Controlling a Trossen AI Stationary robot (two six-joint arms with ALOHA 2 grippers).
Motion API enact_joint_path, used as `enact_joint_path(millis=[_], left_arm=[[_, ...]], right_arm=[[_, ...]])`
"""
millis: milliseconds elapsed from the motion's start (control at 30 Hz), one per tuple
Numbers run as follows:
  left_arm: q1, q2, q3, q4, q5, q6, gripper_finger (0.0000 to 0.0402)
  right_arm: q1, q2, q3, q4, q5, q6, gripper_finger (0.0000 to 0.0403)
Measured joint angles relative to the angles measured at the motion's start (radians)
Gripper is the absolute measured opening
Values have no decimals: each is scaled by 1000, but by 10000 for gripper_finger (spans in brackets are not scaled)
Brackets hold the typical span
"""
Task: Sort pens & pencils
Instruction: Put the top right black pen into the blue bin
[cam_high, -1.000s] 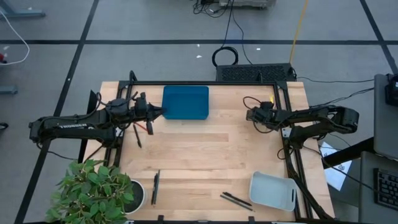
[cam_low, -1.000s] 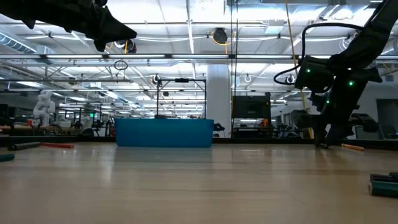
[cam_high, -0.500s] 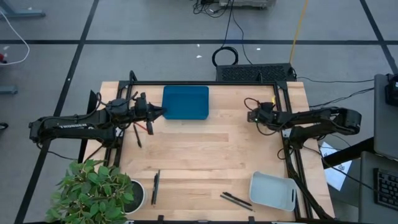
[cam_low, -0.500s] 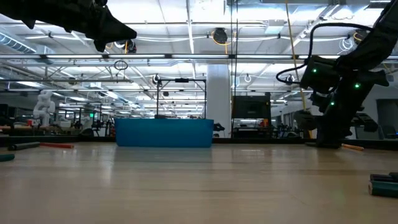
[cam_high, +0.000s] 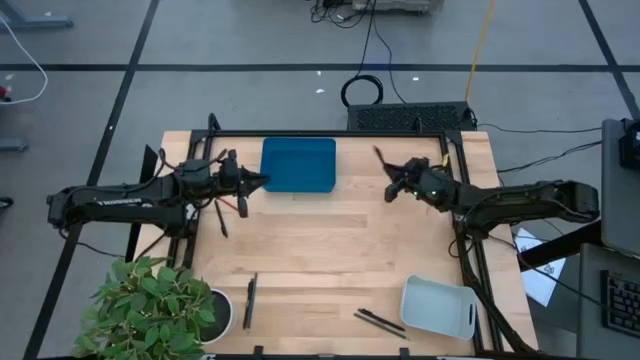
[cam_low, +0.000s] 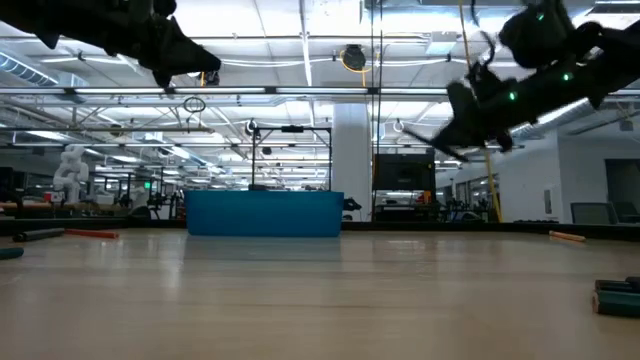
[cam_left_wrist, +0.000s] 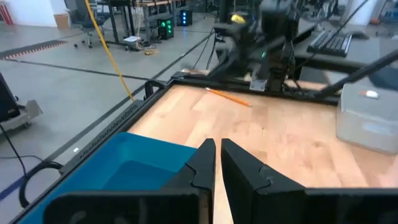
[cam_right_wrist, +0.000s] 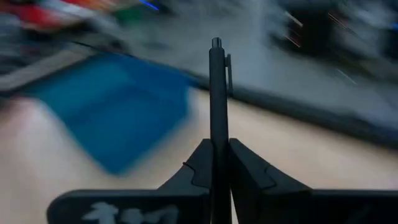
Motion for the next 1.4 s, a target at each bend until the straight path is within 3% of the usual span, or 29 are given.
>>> enact_joint_path(millis=[100, 267, 500, 667, 800, 967, 1200, 1400], left_arm=[[0, 56, 0, 58, 5, 23, 33], [0, 212, -55, 376, 108, 73, 41], [-12, 297, -59, 546, 180, 101, 132], [-34, 297, -60, 536, 180, 93, 207], [-55, 296, -60, 539, 170, 85, 240], [-85, 336, -60, 638, 62, 107, 243], [-112, 506, -60, 838, 61, 119, 228], [-121, 599, -60, 970, 93, 112, 224]], right_arm=[[17, 28, 2, 203, -132, -91, 17], [20, 117, 2, 457, -365, -135, 17], [28, 293, 10, 746, -553, -117, 17], [46, 363, 41, 816, -565, -128, 17], [46, 363, 62, 812, -576, -128, 17], [87, 410, 135, 768, -575, -169, 17], [158, 608, 319, 758, -576, -248, 17], [185, 701, 412, 770, -577, -304, 17]])
